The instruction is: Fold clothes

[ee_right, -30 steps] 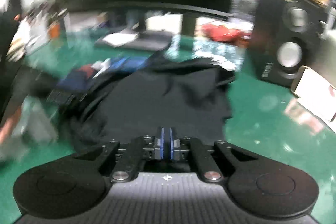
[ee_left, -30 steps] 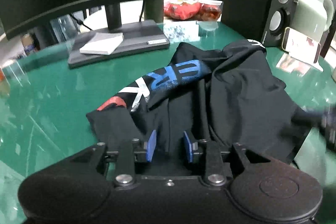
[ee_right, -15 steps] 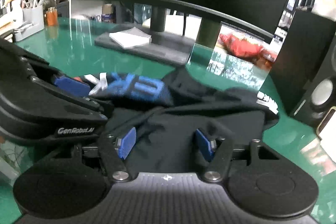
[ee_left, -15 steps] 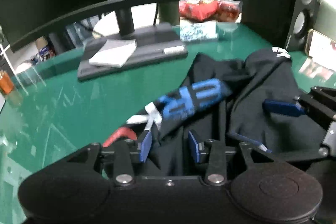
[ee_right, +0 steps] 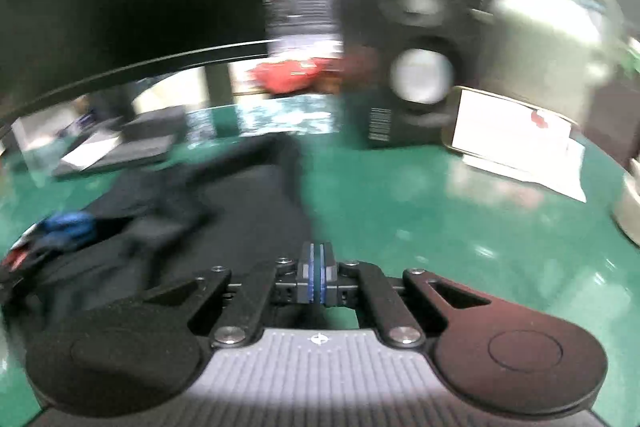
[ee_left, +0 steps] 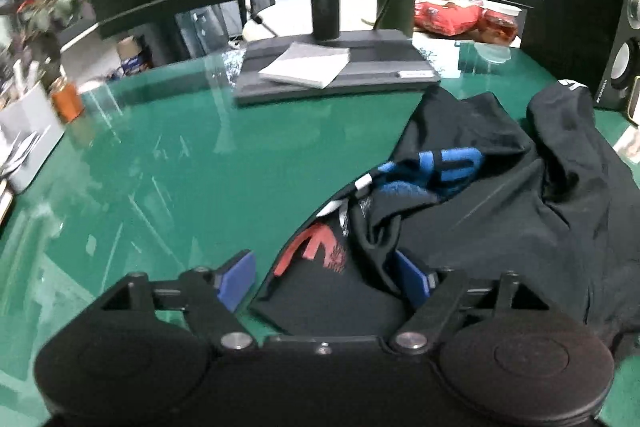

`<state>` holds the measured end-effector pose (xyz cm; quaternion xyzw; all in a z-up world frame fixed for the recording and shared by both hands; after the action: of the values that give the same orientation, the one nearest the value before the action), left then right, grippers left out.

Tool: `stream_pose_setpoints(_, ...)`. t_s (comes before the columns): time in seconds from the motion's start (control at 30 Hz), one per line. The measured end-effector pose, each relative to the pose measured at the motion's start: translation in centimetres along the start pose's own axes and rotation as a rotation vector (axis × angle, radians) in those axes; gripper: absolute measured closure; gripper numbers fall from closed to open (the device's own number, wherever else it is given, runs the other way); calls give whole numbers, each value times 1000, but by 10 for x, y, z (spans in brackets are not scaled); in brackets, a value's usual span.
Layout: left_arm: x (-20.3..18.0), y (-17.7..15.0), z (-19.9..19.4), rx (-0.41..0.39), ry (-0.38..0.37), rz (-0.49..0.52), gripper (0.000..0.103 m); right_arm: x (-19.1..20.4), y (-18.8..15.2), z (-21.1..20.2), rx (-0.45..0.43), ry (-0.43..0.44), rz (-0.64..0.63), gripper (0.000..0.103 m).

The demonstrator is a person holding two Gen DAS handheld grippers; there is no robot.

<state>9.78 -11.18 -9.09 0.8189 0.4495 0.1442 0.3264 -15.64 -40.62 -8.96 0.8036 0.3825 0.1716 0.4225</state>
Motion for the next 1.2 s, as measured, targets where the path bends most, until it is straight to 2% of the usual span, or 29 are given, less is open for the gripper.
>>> stream_pose_setpoints(0.07,3,-2,-13,-30,-51,1,30,-6,-2,-7,-17,32,-14,95)
stream_pose_setpoints(0.13,1,0,-20,-58,-68,10,30,1,-2,-10,-37,80,-61,91)
stream_pose_setpoints(0.2,-10,6,-22,-96,-83,47,30,20,2,-10,-65,156,-121,71)
stream_pose_setpoints(0.3,-36,16,-18,-122,-130,118,29,54,9,-3,-99,203,-228,48)
stream_pose_setpoints(0.43,-73,18,1,-102,-162,225,29,91,12,18,-70,201,-367,48)
stream_pose_setpoints(0.47,-76,17,4,-93,-158,232,29,94,10,24,-41,204,-381,50)
stream_pose_setpoints(0.53,-82,14,15,-68,-143,252,29,100,7,37,19,211,-408,63)
stream_pose_setpoints(0.6,-75,14,21,-48,-127,210,24,90,5,42,46,214,-356,80)
stream_pose_setpoints(0.67,-65,14,25,-29,-111,146,13,79,4,42,65,198,-309,95)
stream_pose_setpoints(0.73,-56,14,25,-22,-84,123,5,61,1,37,87,170,-251,95)
stream_pose_setpoints(0.8,-43,14,23,-7,-63,99,7,47,-3,31,101,170,-214,95)
stream_pose_setpoints(0.83,-38,14,20,-1,-59,89,14,42,-5,29,105,176,-194,95)
stream_pose_setpoints(0.87,-33,13,15,-2,-72,78,15,32,-7,23,100,201,-147,94)
stream_pose_setpoints(0.93,-14,13,-5,-21,-162,15,14,3,-12,9,74,256,-14,88)
stream_pose_setpoints(1.0,5,14,-19,-30,-199,-49,11,-18,-18,2,68,273,63,64)
stream_pose_setpoints(1.13,37,15,-28,-51,-133,-103,10,-42,-30,-9,79,307,114,54)
stream_pose_setpoints(1.2,43,15,-25,-27,-123,-121,10,-46,-36,-11,89,328,128,43)
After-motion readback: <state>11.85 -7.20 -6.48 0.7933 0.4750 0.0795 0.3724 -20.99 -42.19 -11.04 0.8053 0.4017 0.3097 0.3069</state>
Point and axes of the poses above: each gripper's, at about its wrist camera, not at the fingertips, and z roughly the way its jaws point, x to its left, y to its top, the point moved 1 cm from there along z, roughly the way its jaws point, and after that the axes turned 11 degrees about -z, right-handed, at the moved point
